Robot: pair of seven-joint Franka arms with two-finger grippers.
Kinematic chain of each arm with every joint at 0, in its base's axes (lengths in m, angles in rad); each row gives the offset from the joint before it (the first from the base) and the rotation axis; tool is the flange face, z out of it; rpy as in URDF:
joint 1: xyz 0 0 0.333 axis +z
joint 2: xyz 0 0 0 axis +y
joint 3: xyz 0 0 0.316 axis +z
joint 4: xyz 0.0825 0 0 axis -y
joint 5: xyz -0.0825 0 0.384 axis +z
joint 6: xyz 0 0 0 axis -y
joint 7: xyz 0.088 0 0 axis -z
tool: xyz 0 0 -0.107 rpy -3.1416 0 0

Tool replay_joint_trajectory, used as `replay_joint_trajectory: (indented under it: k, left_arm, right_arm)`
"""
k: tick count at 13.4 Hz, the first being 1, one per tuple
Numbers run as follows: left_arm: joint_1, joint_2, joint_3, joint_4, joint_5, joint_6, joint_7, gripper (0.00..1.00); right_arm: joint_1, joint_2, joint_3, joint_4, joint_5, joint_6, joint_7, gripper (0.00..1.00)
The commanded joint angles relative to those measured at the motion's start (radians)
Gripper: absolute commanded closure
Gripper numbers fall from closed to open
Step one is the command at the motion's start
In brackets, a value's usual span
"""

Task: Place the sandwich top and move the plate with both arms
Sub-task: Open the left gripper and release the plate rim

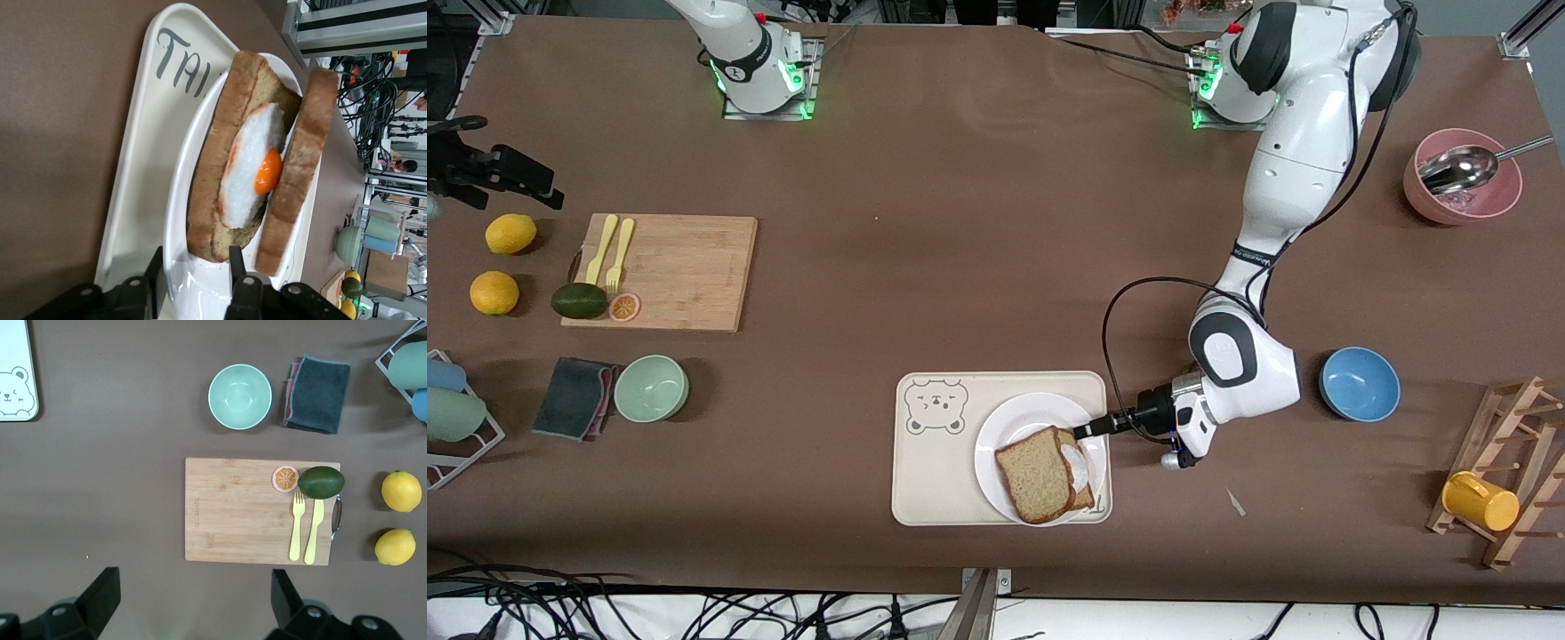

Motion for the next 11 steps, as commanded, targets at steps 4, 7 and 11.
replay_joint_trajectory:
  k: [4,7,11]
  left_arm:
    - [0.001,-0.004,0.004,0.029,0.102,-0.003,-0.038,0.46]
    - [0.009,-0.027,0.004,0.018,0.132,-0.013,-0.038,0.46]
    - [0.009,-0.045,0.004,0.003,0.134,-0.024,-0.035,0.44]
  right_arm:
    - [-0.012,0.0,0.009,0.01,0.0,-0.012,0.003,0.0]
    - [-0.012,0.0,0.009,0.01,0.0,-0.012,0.003,0.0]
    - [-0.012,0.0,0.009,0.01,0.0,-0.012,0.003,0.0]
